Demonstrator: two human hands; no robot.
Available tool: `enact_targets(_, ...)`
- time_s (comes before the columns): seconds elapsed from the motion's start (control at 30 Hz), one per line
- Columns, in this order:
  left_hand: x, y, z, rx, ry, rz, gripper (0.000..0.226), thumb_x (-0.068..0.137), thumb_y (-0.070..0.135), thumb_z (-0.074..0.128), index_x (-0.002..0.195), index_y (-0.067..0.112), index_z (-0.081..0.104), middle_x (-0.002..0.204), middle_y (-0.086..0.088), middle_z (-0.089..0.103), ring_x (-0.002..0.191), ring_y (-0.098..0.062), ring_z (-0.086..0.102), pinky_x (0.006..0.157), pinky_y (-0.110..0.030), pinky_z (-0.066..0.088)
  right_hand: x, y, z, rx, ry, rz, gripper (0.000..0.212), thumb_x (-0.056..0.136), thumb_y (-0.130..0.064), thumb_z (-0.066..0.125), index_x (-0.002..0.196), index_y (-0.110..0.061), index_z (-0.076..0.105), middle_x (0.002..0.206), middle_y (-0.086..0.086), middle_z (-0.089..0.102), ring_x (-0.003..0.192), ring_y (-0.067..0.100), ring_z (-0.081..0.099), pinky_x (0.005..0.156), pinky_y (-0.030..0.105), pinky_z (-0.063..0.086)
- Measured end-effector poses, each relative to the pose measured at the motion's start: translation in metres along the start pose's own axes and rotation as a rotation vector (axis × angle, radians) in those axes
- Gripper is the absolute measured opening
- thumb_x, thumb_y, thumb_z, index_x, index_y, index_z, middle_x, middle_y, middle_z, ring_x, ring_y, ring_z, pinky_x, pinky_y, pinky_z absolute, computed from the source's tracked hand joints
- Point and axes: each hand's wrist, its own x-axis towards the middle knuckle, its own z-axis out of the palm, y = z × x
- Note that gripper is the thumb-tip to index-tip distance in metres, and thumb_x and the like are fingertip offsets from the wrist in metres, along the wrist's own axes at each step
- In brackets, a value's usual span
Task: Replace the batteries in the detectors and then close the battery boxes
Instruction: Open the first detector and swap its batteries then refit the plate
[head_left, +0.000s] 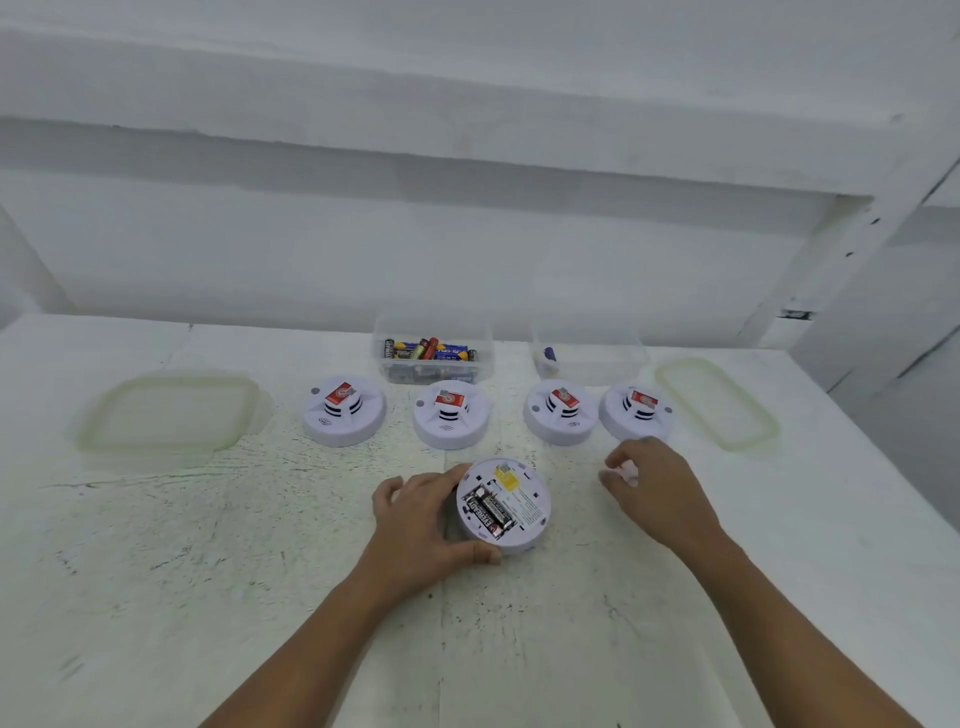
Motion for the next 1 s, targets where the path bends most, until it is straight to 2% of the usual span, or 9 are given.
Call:
enact_targets(0.1, 0.006, 0.010, 0.012, 0.013, -0.022, -0.015, 0.097, 0.039, 0.096, 0.049, 0.127, 0.059, 0.032, 0.119, 0.036, 0.040, 0.118, 0.013, 0.027, 0.109, -0.027, 0.001, -0.006, 0.023, 0.002, -0.154, 0.004, 0.056, 0.030, 0.083, -0.041, 0.066, 0.100, -0.017, 0.064, 0.104, -0.002, 0.060, 0.095, 0.020, 0.055, 0.077, 0.030, 0.042)
enact_targets(0.2, 0.012, 0.019, 0.021, 0.017, -0.060, -0.028, 0.088, 0.037, 0.097, 0.049, 0.118, 0.067, 0.027, 0.121, 0.037, 0.038, 0.123, 0.012, 0.024, 0.109, -0.029, -0.001, -0.010, 0.034, 0.004, -0.081, 0.026, 0.040, 0.027, 0.080, -0.041, 0.068, 0.094, -0.018, 0.063, 0.099, -0.008, 0.061, 0.091, 0.019, 0.056, 0.076, 0.031, 0.043)
enact_targets(0.3, 0.015, 0.030, 0.019, -0.023, -0.093, -0.053, 0.094, 0.031, 0.093, 0.056, 0.116, 0.066, 0.025, 0.115, 0.039, 0.033, 0.108, 0.030, 0.009, 0.108, -0.028, -0.002, -0.009, 0.037, 0.003, -0.047, 0.019, 0.008, 0.019, 0.081, -0.033, 0.067, 0.082, -0.015, 0.062, 0.088, -0.003, 0.064, 0.086, 0.022, 0.057, 0.075, 0.035, 0.046)
enact_targets(0.37, 0.016, 0.040, 0.020, -0.042, -0.102, -0.082, 0.096, 0.040, 0.078, 0.073, 0.122, 0.059, 0.027, 0.118, 0.030, 0.036, 0.095, 0.023, 0.012, 0.111, -0.031, 0.001, -0.006, 0.037, -0.001, -0.053, -0.023, 0.014, 0.018, 0.080, -0.030, 0.067, 0.080, -0.012, 0.062, 0.084, -0.001, 0.064, 0.085, 0.022, 0.056, 0.075, 0.036, 0.048)
enact_targets(0.47, 0.019, 0.048, 0.022, -0.059, -0.115, -0.127, 0.093, 0.056, 0.051, 0.086, 0.132, 0.052, 0.033, 0.127, 0.017, 0.036, 0.082, 0.015, 0.009, 0.116, -0.040, 0.006, -0.004, 0.038, -0.009, -0.006, -0.102, 0.030, 0.016, 0.077, -0.026, 0.069, 0.078, -0.012, 0.063, 0.081, -0.003, 0.060, 0.083, 0.018, 0.054, 0.067, 0.028, 0.043)
enact_targets(0.6, 0.022, 0.047, 0.023, -0.074, -0.150, -0.158, 0.095, 0.054, 0.049, 0.087, 0.133, 0.054, 0.033, 0.134, 0.015, 0.034, 0.095, 0.012, 0.003, 0.114, -0.039, 0.000, 0.001, 0.032, -0.027, 0.313, -0.158, 0.056, 0.008, 0.074, -0.019, 0.075, 0.075, -0.018, 0.067, 0.104, -0.011, 0.063, 0.093, 0.008, 0.058, 0.073, 0.020, 0.040)
enact_targets(0.7, 0.023, 0.044, 0.024, -0.110, -0.166, -0.196, 0.092, 0.051, 0.051, 0.087, 0.124, 0.062, 0.033, 0.135, 0.018, 0.034, 0.111, 0.002, 0.002, 0.115, -0.041, 0.001, 0.002, 0.016, -0.037, 0.364, -0.256, -0.091, 0.014, 0.074, -0.018, 0.076, 0.078, -0.026, 0.065, 0.115, -0.015, 0.063, 0.100, 0.002, 0.058, 0.079, 0.009, 0.041)
enact_targets(0.8, 0.025, 0.041, 0.025, -0.114, -0.172, -0.217, 0.093, 0.051, 0.049, 0.089, 0.126, 0.061, 0.034, 0.137, 0.017, 0.034, 0.124, -0.007, 0.004, 0.116, -0.044, 0.002, 0.000, 0.001, -0.038, 0.279, -0.367, -0.290, 0.013, 0.075, -0.018, 0.076, 0.085, -0.018, 0.068, 0.125, -0.017, 0.058, 0.110, -0.004, 0.051, 0.082, -0.001, 0.035)
enact_targets(1.0, 0.024, 0.045, 0.023, -0.126, -0.182, -0.189, 0.089, 0.053, 0.042, 0.090, 0.118, 0.065, 0.033, 0.135, 0.017, 0.034, 0.098, 0.011, 0.007, 0.115, -0.038, 0.000, 0.007, -0.017, -0.029, 0.002, -0.527, -0.594, 0.019, 0.081, -0.018, 0.069, 0.098, -0.010, 0.067, 0.140, -0.011, 0.048, 0.121, 0.004, 0.042, 0.093, 0.011, 0.030)
